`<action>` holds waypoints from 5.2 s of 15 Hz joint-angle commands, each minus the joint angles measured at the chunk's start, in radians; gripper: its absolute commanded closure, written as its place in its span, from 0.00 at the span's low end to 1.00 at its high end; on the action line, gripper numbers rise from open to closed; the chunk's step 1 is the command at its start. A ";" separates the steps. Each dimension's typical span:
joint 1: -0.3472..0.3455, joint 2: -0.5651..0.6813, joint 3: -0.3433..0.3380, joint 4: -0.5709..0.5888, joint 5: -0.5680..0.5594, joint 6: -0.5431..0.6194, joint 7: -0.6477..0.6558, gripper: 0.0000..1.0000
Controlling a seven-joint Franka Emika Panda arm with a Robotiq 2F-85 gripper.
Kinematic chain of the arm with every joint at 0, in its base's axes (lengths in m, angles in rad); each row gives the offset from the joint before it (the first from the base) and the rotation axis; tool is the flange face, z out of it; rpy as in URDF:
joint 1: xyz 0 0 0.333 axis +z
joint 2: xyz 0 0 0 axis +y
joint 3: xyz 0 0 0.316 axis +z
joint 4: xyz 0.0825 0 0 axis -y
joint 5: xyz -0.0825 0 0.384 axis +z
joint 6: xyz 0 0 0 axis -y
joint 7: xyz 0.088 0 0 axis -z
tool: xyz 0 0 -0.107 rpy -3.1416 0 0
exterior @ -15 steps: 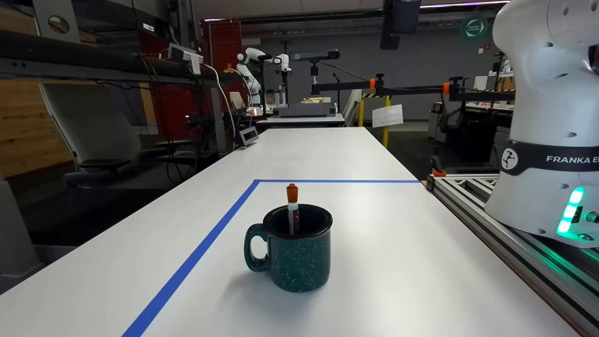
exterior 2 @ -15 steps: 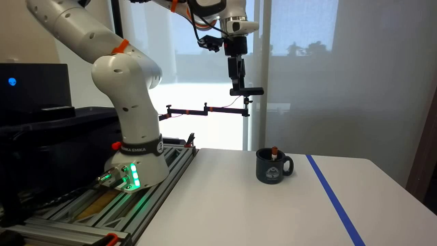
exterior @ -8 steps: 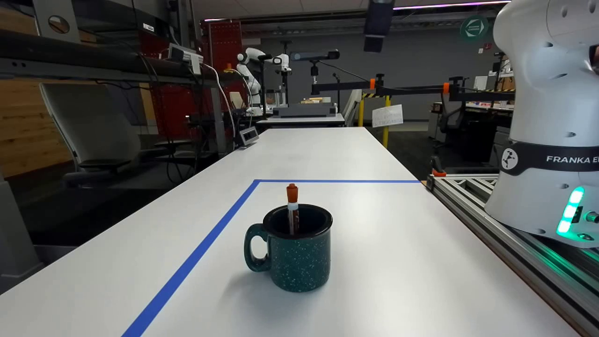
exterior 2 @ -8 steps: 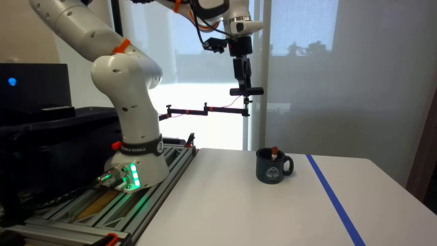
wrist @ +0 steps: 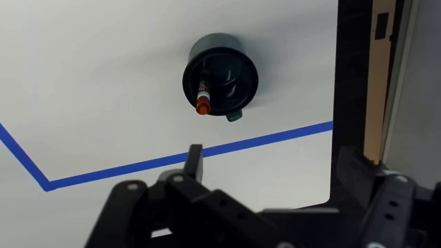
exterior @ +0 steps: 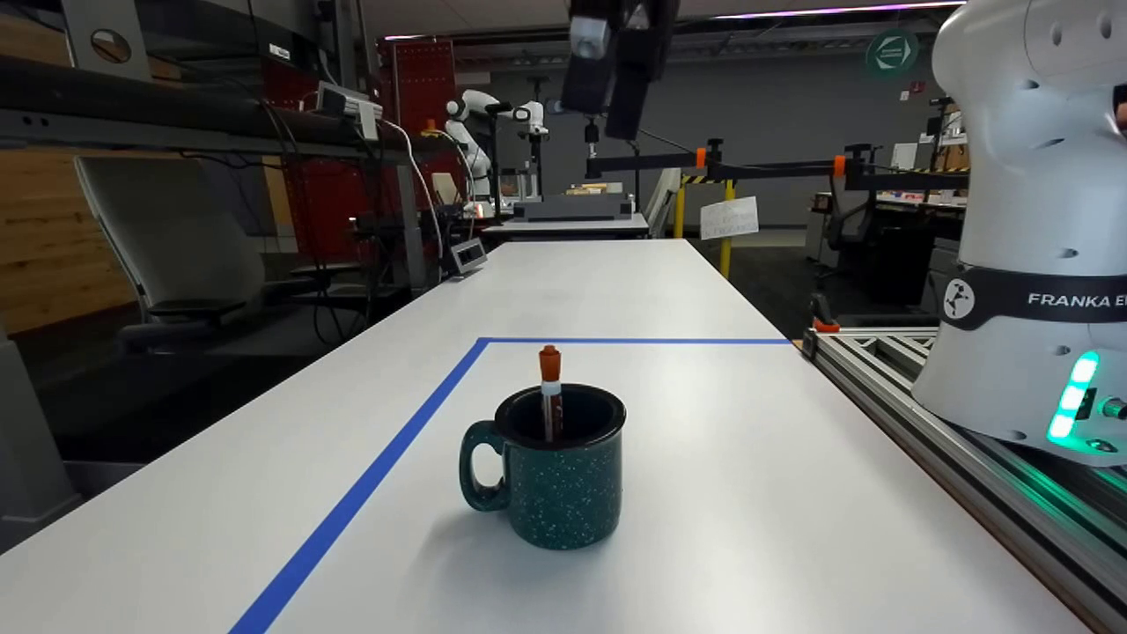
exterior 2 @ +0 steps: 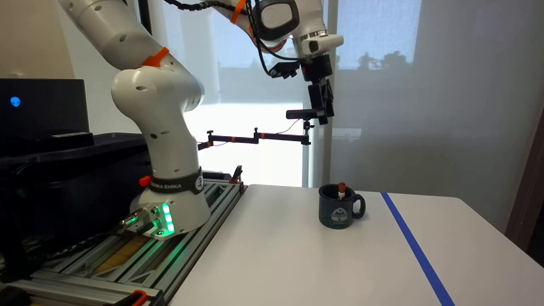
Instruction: Put the red marker upright on the table.
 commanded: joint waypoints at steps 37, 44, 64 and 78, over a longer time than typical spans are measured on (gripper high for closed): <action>-0.331 0.576 0.110 0.007 -0.918 0.455 0.887 0.00; -0.320 0.613 0.086 0.010 -0.997 0.464 0.967 0.00; -0.296 0.611 0.091 0.027 -0.956 0.479 0.976 0.97; -0.040 0.324 -0.005 0.034 -0.390 0.216 0.619 0.95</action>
